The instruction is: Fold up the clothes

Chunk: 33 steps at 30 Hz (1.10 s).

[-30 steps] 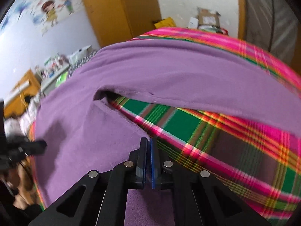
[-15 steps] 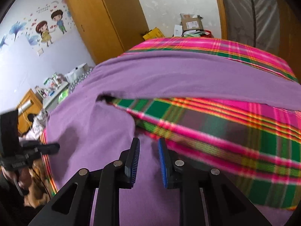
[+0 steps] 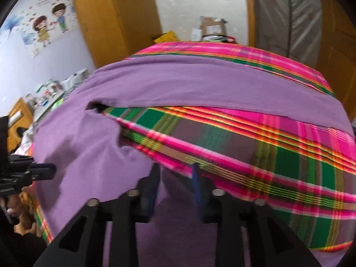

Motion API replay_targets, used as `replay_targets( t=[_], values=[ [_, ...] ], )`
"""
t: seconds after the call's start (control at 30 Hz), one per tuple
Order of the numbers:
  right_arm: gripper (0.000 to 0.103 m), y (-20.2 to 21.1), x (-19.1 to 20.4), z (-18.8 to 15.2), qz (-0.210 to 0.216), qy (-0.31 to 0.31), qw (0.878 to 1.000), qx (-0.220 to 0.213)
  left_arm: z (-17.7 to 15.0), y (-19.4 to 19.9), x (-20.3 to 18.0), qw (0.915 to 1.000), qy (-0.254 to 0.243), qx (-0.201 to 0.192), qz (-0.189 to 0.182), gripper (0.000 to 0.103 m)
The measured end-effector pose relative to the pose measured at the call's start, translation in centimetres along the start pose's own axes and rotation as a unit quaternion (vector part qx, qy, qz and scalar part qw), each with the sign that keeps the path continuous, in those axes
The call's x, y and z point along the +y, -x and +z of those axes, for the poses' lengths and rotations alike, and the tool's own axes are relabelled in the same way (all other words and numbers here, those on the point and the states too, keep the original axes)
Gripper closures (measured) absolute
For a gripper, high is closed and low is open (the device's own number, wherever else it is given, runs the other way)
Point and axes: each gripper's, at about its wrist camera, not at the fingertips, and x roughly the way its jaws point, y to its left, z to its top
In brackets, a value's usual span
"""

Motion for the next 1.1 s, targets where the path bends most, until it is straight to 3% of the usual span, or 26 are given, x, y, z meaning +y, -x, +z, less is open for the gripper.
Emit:
replay_targets(
  t=[0.13,0.17,0.2,0.23,0.37,0.47,0.6,0.8,0.97,1.1],
  values=[
    [0.072,-1.5,1.7,0.3,0.006,0.032,0.999,0.013,-0.1,-0.4,-0.5,1.0000,-0.004,0.002,-0.002,0.095],
    [0.081,-1.8,1.8,0.4,-0.002,0.032,0.999,0.016,-0.1,-0.5,-0.6,1.0000,-0.004,0.003,-0.002,0.095],
    [0.098,-1.9,1.5,0.6,-0.017,0.027,0.999,0.016,-0.2,-0.5,-0.6,1.0000,-0.005,0.003,-0.002,0.095],
    [0.102,-1.8,1.0,0.6,-0.025,0.014,0.999,0.015,-0.3,-0.6,-0.7,1.0000,-0.005,0.005,-0.001,0.095],
    [0.097,-0.9,-1.4,0.0,-0.049,-0.032,0.998,0.007,-0.4,-0.8,-0.8,1.0000,-0.005,0.008,0.003,0.095],
    [0.095,2.0,-3.0,-1.6,-0.046,-0.064,0.997,-0.018,-0.5,-0.8,-1.0,1.0000,-0.005,0.007,0.004,0.095],
    [0.082,6.2,-5.2,-4.9,-0.075,-0.092,0.992,-0.039,-0.5,-0.8,-1.8,0.9999,-0.013,0.007,-0.001,0.095],
    [0.082,8.8,-7.9,-9.7,-0.087,-0.122,0.988,-0.035,-0.7,-1.7,-3.2,0.9994,-0.028,0.018,-0.011,0.095],
    [0.084,9.1,-10.5,-9.6,-0.113,-0.171,0.978,-0.039,-0.8,-1.9,-4.0,0.9992,-0.034,0.021,-0.009,0.095],
    [0.081,9.9,-9.8,-10.0,-0.120,-0.171,0.977,-0.046,-0.8,-1.5,-3.9,0.9995,-0.029,0.015,-0.001,0.095]
  ],
)
